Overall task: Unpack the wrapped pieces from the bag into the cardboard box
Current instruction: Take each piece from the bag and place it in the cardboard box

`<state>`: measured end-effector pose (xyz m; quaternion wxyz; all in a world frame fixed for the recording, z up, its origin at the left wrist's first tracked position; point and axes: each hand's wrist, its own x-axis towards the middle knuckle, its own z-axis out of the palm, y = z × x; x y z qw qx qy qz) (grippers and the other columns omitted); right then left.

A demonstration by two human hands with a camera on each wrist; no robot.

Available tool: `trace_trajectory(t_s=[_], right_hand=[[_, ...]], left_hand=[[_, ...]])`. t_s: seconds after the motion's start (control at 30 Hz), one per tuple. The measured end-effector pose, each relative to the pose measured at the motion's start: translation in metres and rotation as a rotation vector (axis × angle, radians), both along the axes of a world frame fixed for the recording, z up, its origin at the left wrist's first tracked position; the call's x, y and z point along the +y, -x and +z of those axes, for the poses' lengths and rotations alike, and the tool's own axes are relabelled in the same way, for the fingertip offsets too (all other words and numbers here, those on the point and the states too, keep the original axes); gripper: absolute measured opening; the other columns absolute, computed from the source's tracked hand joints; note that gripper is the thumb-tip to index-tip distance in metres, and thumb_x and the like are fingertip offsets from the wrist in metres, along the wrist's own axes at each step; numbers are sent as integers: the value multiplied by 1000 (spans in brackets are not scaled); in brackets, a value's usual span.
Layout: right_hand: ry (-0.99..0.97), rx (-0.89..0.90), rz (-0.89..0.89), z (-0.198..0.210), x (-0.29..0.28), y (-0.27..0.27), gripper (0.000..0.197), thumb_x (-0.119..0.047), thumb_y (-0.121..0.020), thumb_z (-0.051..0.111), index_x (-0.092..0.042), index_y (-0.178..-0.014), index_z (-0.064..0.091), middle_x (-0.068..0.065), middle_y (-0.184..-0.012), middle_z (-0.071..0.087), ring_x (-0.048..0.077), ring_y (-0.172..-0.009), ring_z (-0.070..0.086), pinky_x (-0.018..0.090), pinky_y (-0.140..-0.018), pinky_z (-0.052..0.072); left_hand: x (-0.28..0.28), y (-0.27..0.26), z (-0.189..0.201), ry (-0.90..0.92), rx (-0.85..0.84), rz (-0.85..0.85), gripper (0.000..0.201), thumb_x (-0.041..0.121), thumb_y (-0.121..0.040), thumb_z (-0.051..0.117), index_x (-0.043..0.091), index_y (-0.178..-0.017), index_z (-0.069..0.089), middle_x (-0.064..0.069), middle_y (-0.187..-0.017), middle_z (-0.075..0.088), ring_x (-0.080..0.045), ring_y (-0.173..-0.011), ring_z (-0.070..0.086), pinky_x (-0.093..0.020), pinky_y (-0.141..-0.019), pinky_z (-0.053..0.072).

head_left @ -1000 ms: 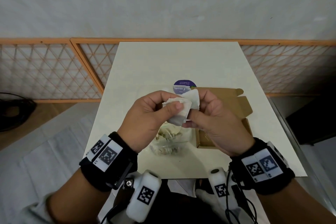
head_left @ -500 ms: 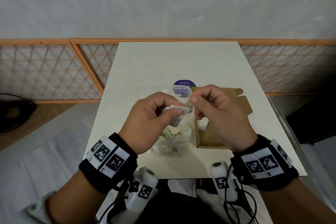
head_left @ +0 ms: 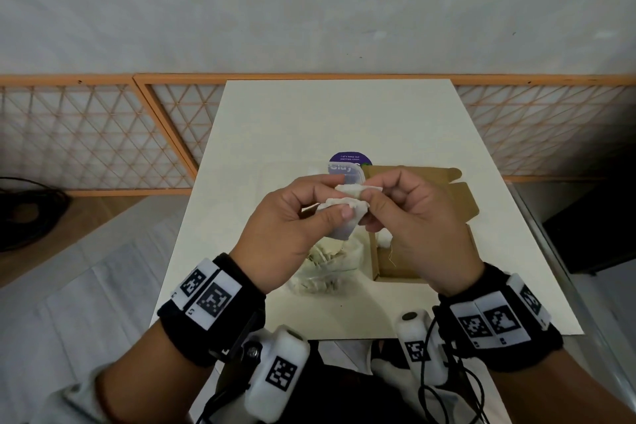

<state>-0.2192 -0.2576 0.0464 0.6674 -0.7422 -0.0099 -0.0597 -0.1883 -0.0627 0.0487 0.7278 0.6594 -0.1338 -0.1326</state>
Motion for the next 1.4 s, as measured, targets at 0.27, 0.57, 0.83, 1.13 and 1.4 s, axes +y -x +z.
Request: trace_trajectory(t_s=[0.27, 0.57, 0.83, 1.13, 1.4], right_hand=[[-31, 20, 101, 3, -1, 7, 11, -11, -104, 61, -6, -110, 69, 11, -80, 75, 19, -72, 70, 36, -70, 59], [-25, 68, 183, -10, 0, 2, 18, -4, -98, 68, -8, -116, 70, 25, -102, 73, 34, -86, 69, 50, -82, 60], [161, 43, -27, -5, -46, 7, 11, -3, -97, 70, -14, -97, 73, 11, -88, 76, 28, -78, 69, 45, -77, 60], [834, 255, -77, -53, -126, 22, 12, -27, -97, 68, -35, -88, 66, -10, -81, 70, 9, -75, 64, 28, -67, 51], [797, 473, 214, -114, -100, -12, 11, -25, -95, 62, -26, -85, 62, -1, -81, 67, 17, -74, 59, 29, -66, 47]], left_hand=[[-5, -2, -2, 85, 39, -3, 16, 15, -83, 73, 8, -98, 74, -15, -98, 76, -18, -89, 69, -25, -76, 57], [-11, -5, -4, 178, 80, -23, 35, 9, -80, 71, 15, -114, 68, 12, -82, 68, -9, -79, 68, -21, -72, 58], [-12, -11, -30, 9, 84, 51, 31, 13, -80, 83, 17, -110, 75, 0, -94, 66, -13, -87, 62, -25, -86, 55], [20, -15, -100, -751, -130, 34, 9, 36, -92, 74, 34, -98, 67, 13, -96, 71, -1, -91, 67, -20, -82, 49], [19, -11, -118, -966, -163, -82, 2, 37, -93, 68, 35, -93, 67, 19, -98, 66, 0, -88, 63, -30, -87, 54]])
